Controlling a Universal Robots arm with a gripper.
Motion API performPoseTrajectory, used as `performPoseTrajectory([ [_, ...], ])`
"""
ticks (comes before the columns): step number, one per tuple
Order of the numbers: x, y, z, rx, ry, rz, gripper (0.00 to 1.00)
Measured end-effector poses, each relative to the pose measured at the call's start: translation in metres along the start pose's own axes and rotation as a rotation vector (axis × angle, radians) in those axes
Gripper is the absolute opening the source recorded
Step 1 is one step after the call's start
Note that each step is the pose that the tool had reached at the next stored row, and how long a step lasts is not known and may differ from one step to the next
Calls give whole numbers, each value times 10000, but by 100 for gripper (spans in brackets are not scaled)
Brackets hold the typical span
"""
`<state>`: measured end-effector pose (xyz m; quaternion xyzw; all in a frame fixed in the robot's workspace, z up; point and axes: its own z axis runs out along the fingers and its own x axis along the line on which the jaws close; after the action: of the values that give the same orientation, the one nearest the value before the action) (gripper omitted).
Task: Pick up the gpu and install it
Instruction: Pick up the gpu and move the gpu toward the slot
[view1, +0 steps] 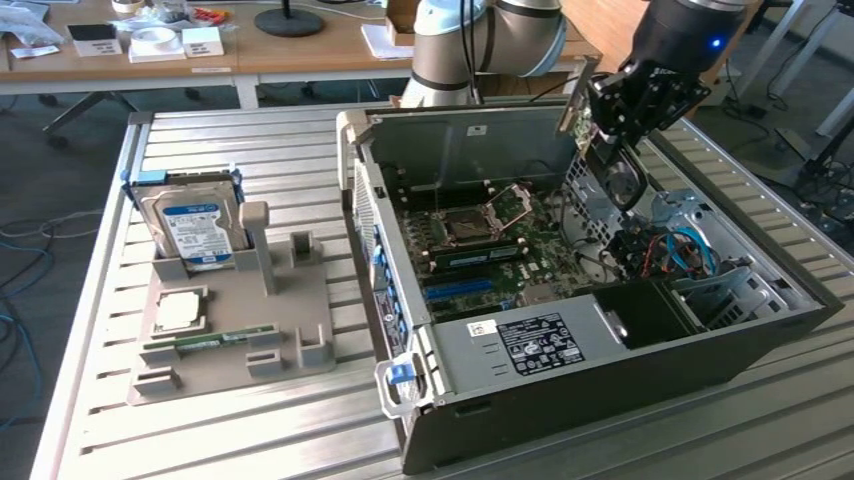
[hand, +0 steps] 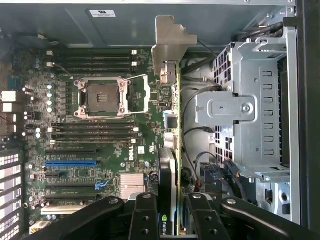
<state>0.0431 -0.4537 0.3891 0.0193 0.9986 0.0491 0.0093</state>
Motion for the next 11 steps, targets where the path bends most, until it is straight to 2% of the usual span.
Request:
performPoseTrajectory([
  [11, -2, -31, -3, 2, 0, -1, 26],
])
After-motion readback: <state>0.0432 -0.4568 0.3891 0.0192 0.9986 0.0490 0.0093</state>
